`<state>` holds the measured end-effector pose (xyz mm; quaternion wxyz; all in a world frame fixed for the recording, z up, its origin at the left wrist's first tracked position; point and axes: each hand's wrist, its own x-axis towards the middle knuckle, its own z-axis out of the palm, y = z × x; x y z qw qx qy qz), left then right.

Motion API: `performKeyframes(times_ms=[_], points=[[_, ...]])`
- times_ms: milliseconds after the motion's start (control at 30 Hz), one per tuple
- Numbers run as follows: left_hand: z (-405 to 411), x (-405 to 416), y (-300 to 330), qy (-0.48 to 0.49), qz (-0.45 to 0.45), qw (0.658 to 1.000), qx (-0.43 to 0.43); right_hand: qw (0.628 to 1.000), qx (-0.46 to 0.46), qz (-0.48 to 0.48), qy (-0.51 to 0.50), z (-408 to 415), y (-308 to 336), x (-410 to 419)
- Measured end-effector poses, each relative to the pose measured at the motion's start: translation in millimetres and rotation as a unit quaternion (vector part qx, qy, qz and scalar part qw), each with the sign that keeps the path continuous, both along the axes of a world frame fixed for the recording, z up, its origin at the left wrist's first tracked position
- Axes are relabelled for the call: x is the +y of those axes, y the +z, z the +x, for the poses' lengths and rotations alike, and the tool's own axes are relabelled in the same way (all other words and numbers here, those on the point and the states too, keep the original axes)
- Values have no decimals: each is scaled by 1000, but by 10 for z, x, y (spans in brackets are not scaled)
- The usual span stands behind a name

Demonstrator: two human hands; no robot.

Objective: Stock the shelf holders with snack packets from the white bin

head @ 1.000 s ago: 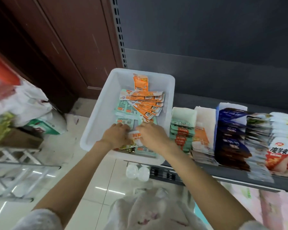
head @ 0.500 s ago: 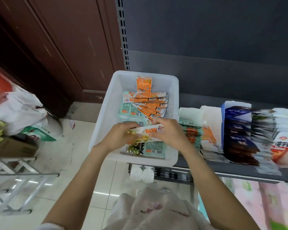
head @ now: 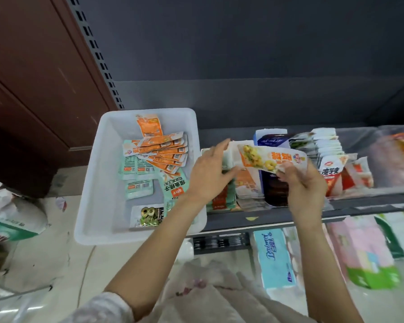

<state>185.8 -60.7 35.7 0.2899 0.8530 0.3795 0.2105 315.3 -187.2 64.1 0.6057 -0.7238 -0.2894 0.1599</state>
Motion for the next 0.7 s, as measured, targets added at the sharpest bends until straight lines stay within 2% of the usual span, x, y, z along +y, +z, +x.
performKeyframes(times_ms=[100, 233, 267, 367, 400, 467, 533, 633, 700], points=[[-74, -10, -163, -18, 30, 992, 119, 996, -69, -64, -6, 74, -156, -23], [-208, -33, -250, -48, 88, 988, 118, 946, -274, -159, 69, 35, -304, 99], [-211, -29, -255, -54, 96, 988, 112, 919, -331, -183, 110, 14, -337, 131], [-215, -14, -278, -76, 109, 986, 99, 787, -507, -293, 191, 2, -482, 180], [-226, -6, -284, -80, 107, 987, 93, 760, -521, -327, 212, 12, -493, 175], [-277, 17, -319, -86, 108, 988, 74, 731, -506, -380, 254, 15, -445, 146], [-372, 39, -343, -74, 119, 990, 36, 739, -470, -384, 293, 17, -366, 130], [-623, 104, -338, 1, 117, 993, -30, 819, -393, -283, 307, -135, -131, 190], [-861, 166, -367, 59, 102, 992, -47, 852, -355, -208, 324, -317, -17, 308]])
